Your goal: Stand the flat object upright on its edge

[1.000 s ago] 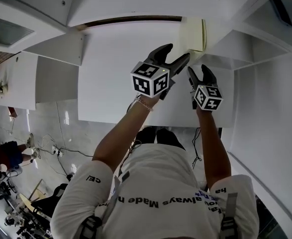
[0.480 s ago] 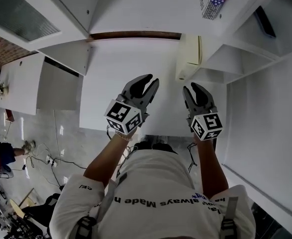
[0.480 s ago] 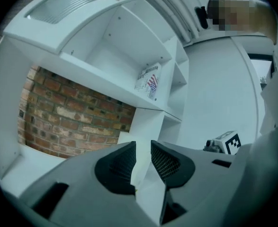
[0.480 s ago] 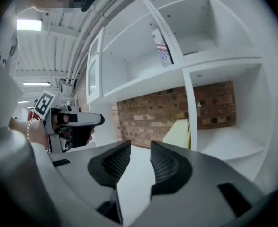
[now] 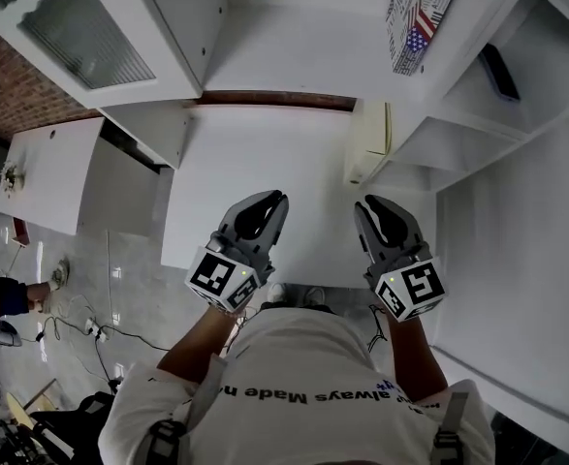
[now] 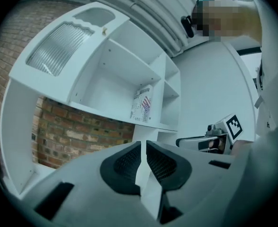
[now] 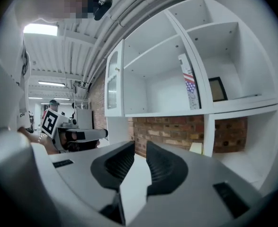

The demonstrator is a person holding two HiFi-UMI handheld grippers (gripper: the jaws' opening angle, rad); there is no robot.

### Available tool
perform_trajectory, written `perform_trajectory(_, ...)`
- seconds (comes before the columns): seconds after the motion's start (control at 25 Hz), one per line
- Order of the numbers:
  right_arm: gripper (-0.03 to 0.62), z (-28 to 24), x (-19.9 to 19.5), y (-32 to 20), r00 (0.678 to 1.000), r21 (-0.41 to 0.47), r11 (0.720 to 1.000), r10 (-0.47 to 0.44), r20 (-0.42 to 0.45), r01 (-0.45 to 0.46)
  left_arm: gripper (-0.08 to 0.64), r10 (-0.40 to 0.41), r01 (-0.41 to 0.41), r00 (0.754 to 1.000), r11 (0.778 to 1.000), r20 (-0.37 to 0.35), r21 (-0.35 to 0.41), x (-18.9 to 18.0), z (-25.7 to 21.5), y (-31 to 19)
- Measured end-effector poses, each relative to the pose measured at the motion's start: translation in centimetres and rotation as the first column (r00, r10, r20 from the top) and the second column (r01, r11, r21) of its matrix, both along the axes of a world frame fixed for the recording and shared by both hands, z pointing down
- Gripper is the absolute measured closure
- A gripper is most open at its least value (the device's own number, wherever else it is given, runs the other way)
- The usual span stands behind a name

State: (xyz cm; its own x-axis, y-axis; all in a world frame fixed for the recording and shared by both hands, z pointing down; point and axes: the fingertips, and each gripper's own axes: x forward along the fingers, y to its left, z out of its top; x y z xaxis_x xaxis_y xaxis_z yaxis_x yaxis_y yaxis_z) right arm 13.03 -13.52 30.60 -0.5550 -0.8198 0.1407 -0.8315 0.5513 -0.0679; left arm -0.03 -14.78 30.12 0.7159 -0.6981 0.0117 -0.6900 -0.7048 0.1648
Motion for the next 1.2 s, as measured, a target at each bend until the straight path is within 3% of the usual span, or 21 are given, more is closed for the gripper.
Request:
perform_trajectory(0.52, 0.537, -5.2, -2.2, 3.8, 0.999, 0.045, 0.998, -0.042, -0.001, 0.042, 0.525, 0.000, 0.000, 0.999, 1.000, -0.045, 0.005, -1.4, -3.9, 4.0)
perform_trajectory(1.2, 0.544, -5.8, -3.3, 3.8, 0.999, 0.049, 0.998, -0.047, -0.011, 0.047, 0.525, 0.014, -0.013, 0.998, 1.000, -0.058, 0.011, -1.8, -4.7, 4.0)
